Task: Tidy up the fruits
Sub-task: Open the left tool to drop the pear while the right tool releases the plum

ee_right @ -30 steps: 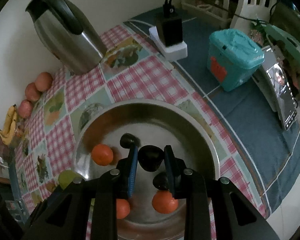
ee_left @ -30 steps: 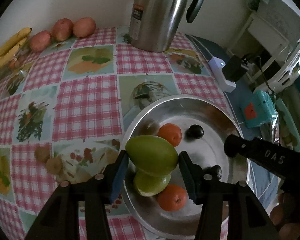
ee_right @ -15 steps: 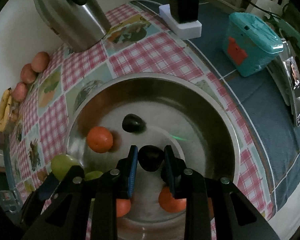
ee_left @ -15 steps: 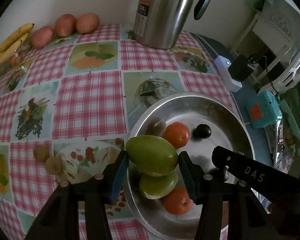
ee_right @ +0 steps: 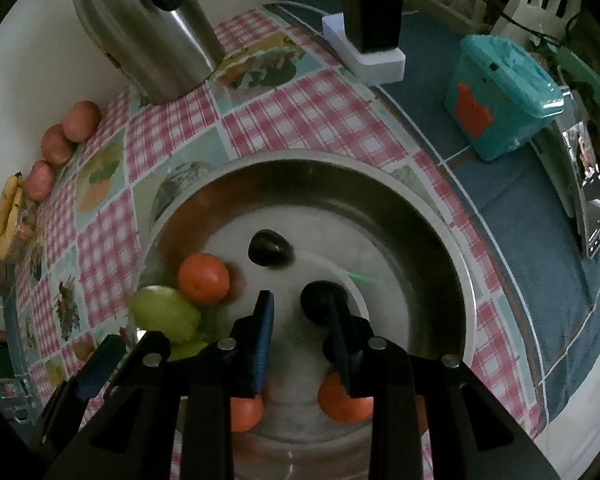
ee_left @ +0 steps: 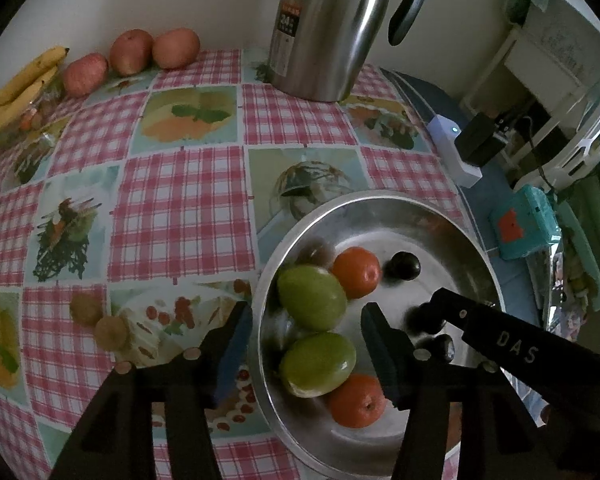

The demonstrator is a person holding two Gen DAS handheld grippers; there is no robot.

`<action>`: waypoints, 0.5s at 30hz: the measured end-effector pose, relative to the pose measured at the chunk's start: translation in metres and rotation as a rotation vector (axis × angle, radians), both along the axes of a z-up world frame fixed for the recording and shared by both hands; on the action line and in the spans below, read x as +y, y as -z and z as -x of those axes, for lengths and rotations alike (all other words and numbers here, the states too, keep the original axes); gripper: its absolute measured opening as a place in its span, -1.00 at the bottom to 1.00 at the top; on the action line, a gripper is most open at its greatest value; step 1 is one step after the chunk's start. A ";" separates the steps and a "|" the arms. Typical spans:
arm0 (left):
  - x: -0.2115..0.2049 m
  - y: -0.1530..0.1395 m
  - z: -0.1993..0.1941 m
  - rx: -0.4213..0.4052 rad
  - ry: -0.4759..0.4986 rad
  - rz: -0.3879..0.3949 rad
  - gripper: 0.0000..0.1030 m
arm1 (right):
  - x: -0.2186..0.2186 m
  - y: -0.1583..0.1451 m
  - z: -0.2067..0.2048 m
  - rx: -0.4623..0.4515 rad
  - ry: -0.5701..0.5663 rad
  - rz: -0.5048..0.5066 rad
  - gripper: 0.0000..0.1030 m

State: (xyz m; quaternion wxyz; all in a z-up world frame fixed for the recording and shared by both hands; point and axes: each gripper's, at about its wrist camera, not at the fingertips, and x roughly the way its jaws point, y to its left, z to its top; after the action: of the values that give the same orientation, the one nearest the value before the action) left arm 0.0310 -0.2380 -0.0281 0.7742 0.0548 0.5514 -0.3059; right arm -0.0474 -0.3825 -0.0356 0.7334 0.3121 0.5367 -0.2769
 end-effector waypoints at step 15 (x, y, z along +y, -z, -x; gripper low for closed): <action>0.045 -0.014 -0.030 0.048 -0.169 -0.045 0.37 | 0.008 -0.021 -0.003 -0.030 -0.026 0.036 -0.44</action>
State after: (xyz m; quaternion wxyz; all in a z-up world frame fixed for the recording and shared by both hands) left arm 0.0612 -0.1931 -0.0145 0.7825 0.0181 0.5791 -0.2281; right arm -0.0441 -0.3745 -0.0148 0.7505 0.2961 0.5245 -0.2721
